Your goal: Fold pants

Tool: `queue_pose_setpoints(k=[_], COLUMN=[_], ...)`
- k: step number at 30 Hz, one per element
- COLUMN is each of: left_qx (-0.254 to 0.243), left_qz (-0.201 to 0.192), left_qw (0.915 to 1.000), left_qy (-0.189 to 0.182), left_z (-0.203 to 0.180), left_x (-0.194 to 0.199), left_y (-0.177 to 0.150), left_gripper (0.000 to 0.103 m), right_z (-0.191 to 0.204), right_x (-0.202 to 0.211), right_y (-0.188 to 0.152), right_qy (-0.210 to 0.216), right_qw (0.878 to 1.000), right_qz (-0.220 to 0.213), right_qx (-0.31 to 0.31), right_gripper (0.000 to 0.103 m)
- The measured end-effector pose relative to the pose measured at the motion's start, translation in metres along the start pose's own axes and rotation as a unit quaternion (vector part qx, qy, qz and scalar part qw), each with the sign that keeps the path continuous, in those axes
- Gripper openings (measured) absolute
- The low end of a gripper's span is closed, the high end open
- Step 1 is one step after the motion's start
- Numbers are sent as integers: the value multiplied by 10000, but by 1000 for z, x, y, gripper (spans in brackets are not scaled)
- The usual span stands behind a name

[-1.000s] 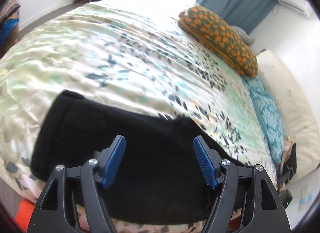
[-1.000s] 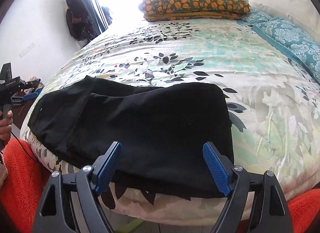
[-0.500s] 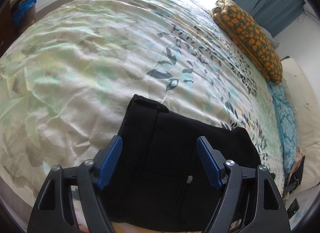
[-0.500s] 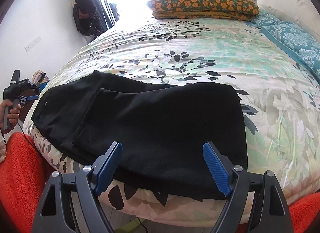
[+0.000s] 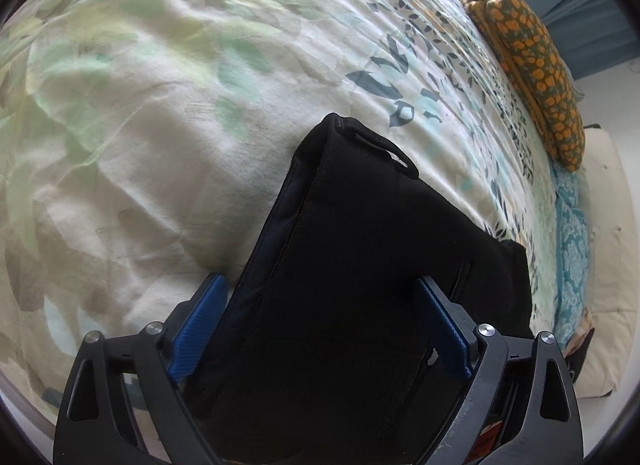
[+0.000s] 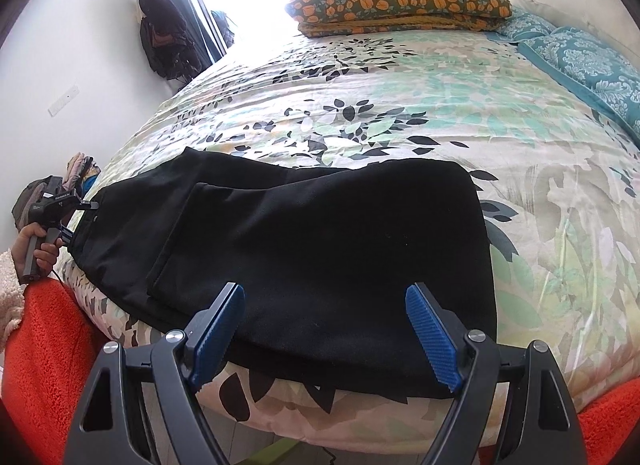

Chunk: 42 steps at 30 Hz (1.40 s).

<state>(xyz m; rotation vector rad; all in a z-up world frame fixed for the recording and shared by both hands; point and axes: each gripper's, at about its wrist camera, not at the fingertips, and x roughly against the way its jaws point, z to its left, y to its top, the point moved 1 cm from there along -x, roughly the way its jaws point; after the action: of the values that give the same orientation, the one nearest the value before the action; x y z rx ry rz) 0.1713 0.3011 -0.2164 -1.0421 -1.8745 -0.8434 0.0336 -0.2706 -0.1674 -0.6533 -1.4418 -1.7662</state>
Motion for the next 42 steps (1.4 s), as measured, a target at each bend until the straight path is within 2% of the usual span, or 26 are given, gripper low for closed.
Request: queue_pose_setpoints(k=[5, 10, 27, 29, 30, 31, 32, 33, 34, 35, 38, 42], left_qx=[-236, -186, -199, -144, -151, -173, -172, -188, -191, -128, 127, 312], left_qz=[20, 58, 61, 99, 80, 78, 48, 12, -39, -96, -278, -481], left_qw=[9992, 9996, 9988, 9990, 9992, 9996, 9996, 9996, 9996, 9998, 9994, 9958], left_qy=[323, 218, 453, 406, 348, 199, 196, 202, 205, 145, -171, -711], left_z=[-9, -5, -10, -10, -11, -14, -15, -17, -18, -18, -25, -52], left_x=[-6, -6, -9, -7, -5, -3, 1, 5, 11, 17, 41, 77], left_y=[1, 2, 2, 3, 2, 1, 0, -1, -2, -4, -11, -27], left_gripper=[100, 101, 101, 95, 87, 65, 53, 46, 32, 24, 19, 19], right_z=[0, -3, -5, -6, -6, -7, -8, -9, -11, -12, -17, -25], right_x=[1, 1, 3, 3, 4, 5, 5, 5, 6, 6, 8, 16], right_y=[0, 1, 1, 1, 1, 1, 2, 2, 3, 3, 6, 10], right_qy=[-6, -18, 4, 5, 8, 11, 15, 21, 34, 52, 96, 174], right_qw=[10000, 10000, 9999, 9999, 9999, 9998, 9998, 9997, 9996, 9995, 9990, 9975], right_qz=[-7, -20, -32, -48, -60, -72, -83, -94, -109, -124, -193, -363], right_qx=[4, -67, -103, -129, -143, -161, -183, -209, -241, -277, -389, -583], right_gripper=[83, 83, 83, 83, 83, 83, 83, 83, 83, 83, 83, 83])
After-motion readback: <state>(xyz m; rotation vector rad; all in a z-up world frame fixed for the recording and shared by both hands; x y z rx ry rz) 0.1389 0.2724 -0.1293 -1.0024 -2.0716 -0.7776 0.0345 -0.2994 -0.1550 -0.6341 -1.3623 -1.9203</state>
